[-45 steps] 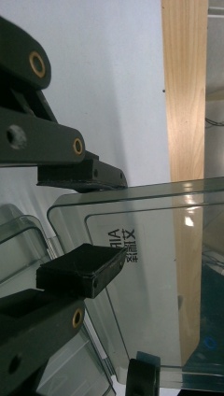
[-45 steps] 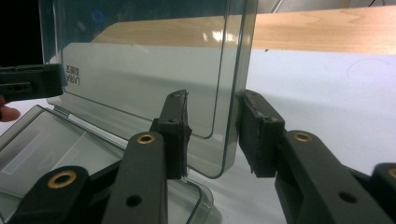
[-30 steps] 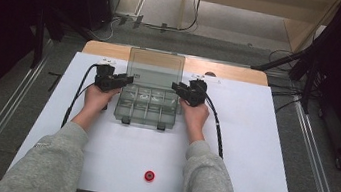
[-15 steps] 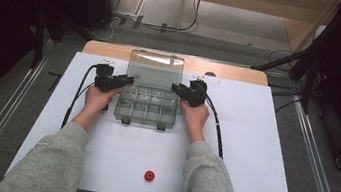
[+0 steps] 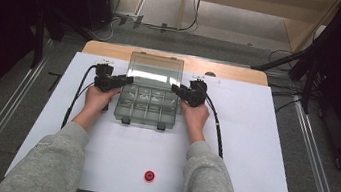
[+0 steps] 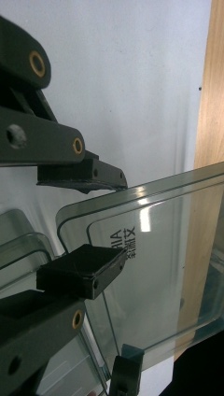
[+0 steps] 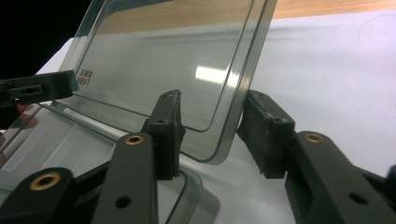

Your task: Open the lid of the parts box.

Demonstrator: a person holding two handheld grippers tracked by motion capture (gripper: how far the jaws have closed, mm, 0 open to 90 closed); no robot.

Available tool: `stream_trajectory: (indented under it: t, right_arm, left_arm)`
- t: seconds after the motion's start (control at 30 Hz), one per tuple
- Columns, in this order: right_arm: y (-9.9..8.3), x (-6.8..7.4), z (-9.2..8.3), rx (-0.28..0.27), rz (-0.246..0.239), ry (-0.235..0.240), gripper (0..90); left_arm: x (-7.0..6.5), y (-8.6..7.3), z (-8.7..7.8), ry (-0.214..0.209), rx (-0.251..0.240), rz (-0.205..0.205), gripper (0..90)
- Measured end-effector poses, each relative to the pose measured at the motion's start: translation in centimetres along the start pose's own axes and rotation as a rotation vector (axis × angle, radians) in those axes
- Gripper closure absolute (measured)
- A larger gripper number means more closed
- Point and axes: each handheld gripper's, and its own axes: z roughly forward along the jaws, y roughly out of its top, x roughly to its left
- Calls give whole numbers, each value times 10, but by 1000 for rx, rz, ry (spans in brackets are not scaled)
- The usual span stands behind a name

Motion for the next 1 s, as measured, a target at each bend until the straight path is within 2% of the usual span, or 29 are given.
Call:
stream_trajectory:
  t: [0.47, 0.87, 1.0]
  right_arm:
    - [0, -2, 0, 5, 11, 1, 553]
    - [0, 0, 0, 4, -4, -16, 542]
    - [1, 1, 0, 8, -22, -28, 541]
  left_arm:
    - [1, 0, 1, -6, 3, -24, 591]
    - [1, 0, 1, -2, 2, -23, 587]
    - [1, 0, 0, -2, 0, -22, 587]
